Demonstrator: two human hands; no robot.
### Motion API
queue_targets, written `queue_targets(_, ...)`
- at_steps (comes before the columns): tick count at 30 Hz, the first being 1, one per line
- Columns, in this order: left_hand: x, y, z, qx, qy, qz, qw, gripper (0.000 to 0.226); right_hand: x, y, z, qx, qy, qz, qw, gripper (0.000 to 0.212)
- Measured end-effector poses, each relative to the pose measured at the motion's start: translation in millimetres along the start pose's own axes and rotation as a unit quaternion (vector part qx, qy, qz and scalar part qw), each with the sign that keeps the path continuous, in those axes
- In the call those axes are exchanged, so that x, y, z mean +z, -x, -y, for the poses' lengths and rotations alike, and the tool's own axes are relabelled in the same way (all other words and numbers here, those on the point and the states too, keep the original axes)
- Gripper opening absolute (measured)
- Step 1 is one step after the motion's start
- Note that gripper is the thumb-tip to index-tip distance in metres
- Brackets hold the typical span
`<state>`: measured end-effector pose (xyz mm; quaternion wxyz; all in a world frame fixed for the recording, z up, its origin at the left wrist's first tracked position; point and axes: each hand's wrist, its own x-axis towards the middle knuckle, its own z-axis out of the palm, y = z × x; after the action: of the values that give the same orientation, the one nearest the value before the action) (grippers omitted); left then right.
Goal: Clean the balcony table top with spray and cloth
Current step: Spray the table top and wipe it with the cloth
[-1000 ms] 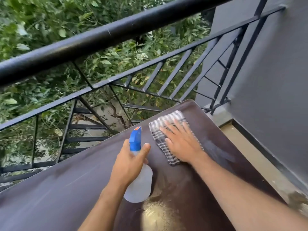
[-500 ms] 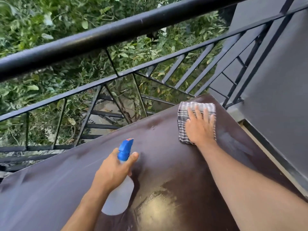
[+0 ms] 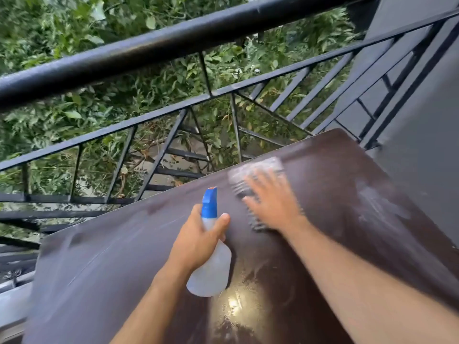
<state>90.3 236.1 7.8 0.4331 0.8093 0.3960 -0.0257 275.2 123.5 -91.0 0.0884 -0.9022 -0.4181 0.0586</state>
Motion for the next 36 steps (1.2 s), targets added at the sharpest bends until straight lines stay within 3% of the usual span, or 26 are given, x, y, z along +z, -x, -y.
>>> queue_targets(2,-6.4,-3.3,6.5,-0.008,-0.007,0.011,1.0,0.034,-6.9,-7.5,-36.6,0.089,0.003,-0.015,0.996,0.067)
queue_targets(5,-19.7,-5.4,18.0,-0.02,-0.034,0.017,0.999,0.045,-13.0,-9.9,-63.2,0.122,0.014,0.008,0.992,0.064)
queue_targets(12,-54.1,5.5,60.2,-0.018,-0.038,0.025,0.999,0.056,-12.8,-13.9,-16.4,0.166,0.009,0.017,0.986,0.06)
queue_targets(18,-79.1,18.4,90.9,-0.032,-0.01,-0.016,0.999,0.039,25.1,6.1,131.9,-0.077,0.008,0.013,0.997,0.064)
queue_targets(20,-90.1,20.6,98.6,-0.025,-0.017,-0.021,0.999,0.044,39.7,21.1,176.5,-0.162,0.01,0.019,0.987,0.063)
queue_targets(24,-113.7,25.5,115.2,-0.043,-0.038,-0.03,0.998,0.044,48.3,24.5,183.7,-0.195,0.009,0.019,0.981,0.048)
queue_targets(26,-129.1,27.8,129.9,-0.061,-0.039,-0.035,0.997,0.05,44.8,6.6,151.5,-0.137,0.048,0.041,0.989,0.049)
queue_targets(30,-150.3,35.8,158.8,-0.076,-0.056,-0.043,0.995,0.047,21.6,-8.8,70.3,0.126,0.013,-0.037,0.991,0.049)
queue_targets(33,-158.7,41.1,173.3,-0.07,-0.059,-0.047,0.995,0.048,11.8,-11.5,59.9,0.158,0.026,-0.055,0.986,0.044)
queue_targets(36,-161.6,45.1,180.3,-0.065,-0.037,-0.059,0.995,0.049,2.4,-16.4,91.6,0.163,0.033,-0.06,0.984,0.043)
